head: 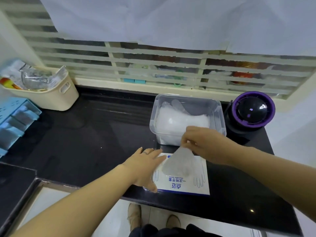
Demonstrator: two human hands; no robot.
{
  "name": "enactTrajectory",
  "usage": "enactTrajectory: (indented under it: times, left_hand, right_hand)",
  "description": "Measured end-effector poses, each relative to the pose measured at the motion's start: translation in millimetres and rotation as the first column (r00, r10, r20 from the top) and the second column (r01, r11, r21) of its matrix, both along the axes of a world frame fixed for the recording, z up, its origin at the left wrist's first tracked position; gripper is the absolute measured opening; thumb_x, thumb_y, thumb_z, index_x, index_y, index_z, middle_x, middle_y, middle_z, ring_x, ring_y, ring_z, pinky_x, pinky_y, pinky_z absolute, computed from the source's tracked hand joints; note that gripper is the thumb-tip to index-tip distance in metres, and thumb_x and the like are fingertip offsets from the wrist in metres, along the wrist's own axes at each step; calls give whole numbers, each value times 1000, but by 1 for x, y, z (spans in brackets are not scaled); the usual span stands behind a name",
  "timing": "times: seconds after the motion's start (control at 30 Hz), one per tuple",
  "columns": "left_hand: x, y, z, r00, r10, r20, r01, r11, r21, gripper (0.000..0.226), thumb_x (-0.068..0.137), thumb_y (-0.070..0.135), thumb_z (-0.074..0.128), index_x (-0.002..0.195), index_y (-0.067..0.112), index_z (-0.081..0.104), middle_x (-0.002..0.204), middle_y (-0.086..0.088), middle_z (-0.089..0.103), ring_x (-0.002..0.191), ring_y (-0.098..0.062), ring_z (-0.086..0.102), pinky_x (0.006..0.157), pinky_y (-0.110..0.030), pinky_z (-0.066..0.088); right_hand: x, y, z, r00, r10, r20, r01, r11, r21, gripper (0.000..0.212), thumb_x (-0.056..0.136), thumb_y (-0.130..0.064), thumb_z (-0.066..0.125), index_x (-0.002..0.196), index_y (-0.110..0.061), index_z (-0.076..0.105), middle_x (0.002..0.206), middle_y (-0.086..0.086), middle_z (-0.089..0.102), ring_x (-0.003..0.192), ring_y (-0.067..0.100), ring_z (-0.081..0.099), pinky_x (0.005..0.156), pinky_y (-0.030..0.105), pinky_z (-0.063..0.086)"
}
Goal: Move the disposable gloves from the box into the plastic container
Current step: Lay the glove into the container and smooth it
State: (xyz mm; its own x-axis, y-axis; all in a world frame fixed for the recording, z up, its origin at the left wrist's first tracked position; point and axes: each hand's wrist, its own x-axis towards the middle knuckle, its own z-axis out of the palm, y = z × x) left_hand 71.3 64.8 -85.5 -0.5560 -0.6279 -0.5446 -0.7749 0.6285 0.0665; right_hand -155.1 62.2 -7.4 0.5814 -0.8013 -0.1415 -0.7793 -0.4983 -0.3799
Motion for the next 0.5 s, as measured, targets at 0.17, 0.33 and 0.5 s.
enactTrajectory:
  times: [0.17, 0.33, 0.5]
  left_hand:
    - [0, -6, 18, 999, 43, -23, -43, 998, 36, 107, 74, 64, 69, 155, 34, 5, 163, 4, 3, 149, -23, 4, 121, -48, -1]
    - [-1, -5, 42, 961, 194, -197, -167, 975, 149, 90, 74, 58, 73, 147, 33, 28, 147, 12, 36, 132, -11, 37, 111, -29, 30]
    - [-9, -22, 73, 571, 639, -516, -339, 755, 561, 57, 80, 63, 64, 130, 40, 49, 129, 16, 56, 112, 5, 54, 101, -25, 43]
  right_hand:
    - [-6, -15, 29, 909, -300, 289, 277, 953, 121, 14, 99, -21, 46, 89, -20, 56, 89, -10, 52, 78, 0, 49, 72, 6, 38]
    - [-10, -21, 50, 576, -645, 502, 394, 757, 521, 20, 100, -21, 46, 87, -16, 60, 79, -4, 60, 70, 2, 58, 71, 16, 48]
    - [-15, -17, 57, 224, -909, 350, 251, 401, 881, 25, 96, -25, 54, 85, -7, 68, 67, 5, 70, 59, 16, 68, 53, 26, 54]
